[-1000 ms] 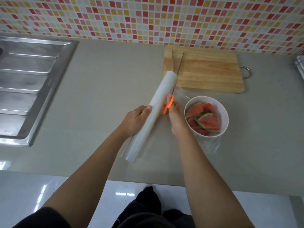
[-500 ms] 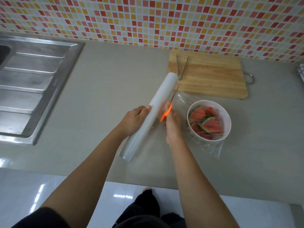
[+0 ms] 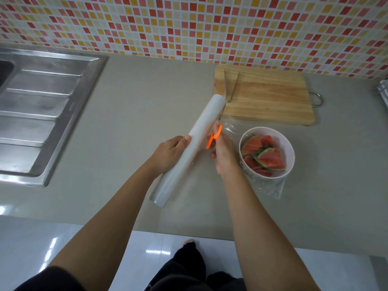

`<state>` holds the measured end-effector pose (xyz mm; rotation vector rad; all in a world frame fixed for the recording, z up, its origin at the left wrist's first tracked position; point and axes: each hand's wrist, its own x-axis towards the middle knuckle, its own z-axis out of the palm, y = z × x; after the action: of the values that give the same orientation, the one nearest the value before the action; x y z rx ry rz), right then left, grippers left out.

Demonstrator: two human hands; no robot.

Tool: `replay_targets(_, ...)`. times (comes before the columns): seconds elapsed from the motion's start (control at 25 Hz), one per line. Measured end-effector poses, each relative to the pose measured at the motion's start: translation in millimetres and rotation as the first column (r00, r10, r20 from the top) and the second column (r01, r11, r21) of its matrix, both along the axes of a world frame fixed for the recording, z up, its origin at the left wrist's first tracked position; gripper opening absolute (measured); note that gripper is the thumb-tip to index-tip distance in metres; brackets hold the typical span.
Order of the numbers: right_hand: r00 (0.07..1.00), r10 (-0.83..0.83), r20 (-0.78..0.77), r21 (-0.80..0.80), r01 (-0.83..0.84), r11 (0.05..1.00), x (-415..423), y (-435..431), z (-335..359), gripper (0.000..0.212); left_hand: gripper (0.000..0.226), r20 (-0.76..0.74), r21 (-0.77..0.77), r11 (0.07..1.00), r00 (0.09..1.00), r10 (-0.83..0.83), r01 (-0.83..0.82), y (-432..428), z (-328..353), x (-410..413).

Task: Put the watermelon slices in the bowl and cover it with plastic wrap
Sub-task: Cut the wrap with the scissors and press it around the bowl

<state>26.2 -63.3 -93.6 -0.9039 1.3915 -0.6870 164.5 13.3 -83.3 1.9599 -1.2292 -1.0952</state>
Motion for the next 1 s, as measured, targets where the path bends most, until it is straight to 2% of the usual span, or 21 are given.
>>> replay_targets(0.28, 1.0, 0.026, 0.003, -0.114, -0.026, 0.993, 3.6, -10.4, -5.5, 0.049, 0.048, 0.015, -0.009, 1.0, 1.0, -0.003, 0.003, 6.0, 4.2, 8.3)
replay_targets(0.4, 0.999, 0.03, 0.012, -0.077, -0.029, 0.997, 6.9, -14.4, -6.6, 0.047, 0.051, 0.008, 0.012, 1.0, 1.0, -0.015, 0.014, 13.1, 5.7, 14.2)
replay_targets(0.56, 0.996, -0.082, 0.028, -0.066, 0.084, 0.994, 11.6, -13.1, -5.4, 0.034, 0.049, -0.081, 0.034, 0.997, 0.994, 0.066, -0.064, 33.1, 2.2, 31.7)
replay_targets(0.6, 0.998, -0.045, -0.042, -0.1, 0.04, 0.994, 13.4, -8.5, -5.1, 0.032, 0.047, -0.09, 0.035, 0.994, 0.99, 0.104, -0.102, 37.6, -0.6, 34.8)
replay_targets(0.68, 0.946, 0.121, -0.301, -0.179, -0.181, 0.967, 17.6, 10.7, -8.4, 0.027, 0.039, -0.053, 0.031, 0.98, 0.979, 0.197, -0.196, 41.9, -7.6, 33.9)
replay_targets(0.8, 0.751, 0.218, -0.623, -0.262, -0.463, 0.847, 21.9, 50.7, -14.6, 0.018, 0.038, -0.002, 0.009, 0.946, 0.946, 0.325, -0.325, 37.2, -18.0, 23.0)
replay_targets(0.88, 0.639, 0.196, -0.744, -0.254, -0.541, 0.802, 19.1, 63.1, -14.1, 0.015, 0.042, 0.056, -0.005, 0.937, 0.935, 0.349, -0.349, 34.5, -23.4, 16.9)
replay_targets(1.0, 0.56, 0.185, -0.807, -0.215, -0.571, 0.792, 15.1, 66.1, -11.5, 0.02, 0.042, 0.172, -0.049, 0.959, 0.943, 0.284, -0.28, 31.9, -29.5, 12.6)
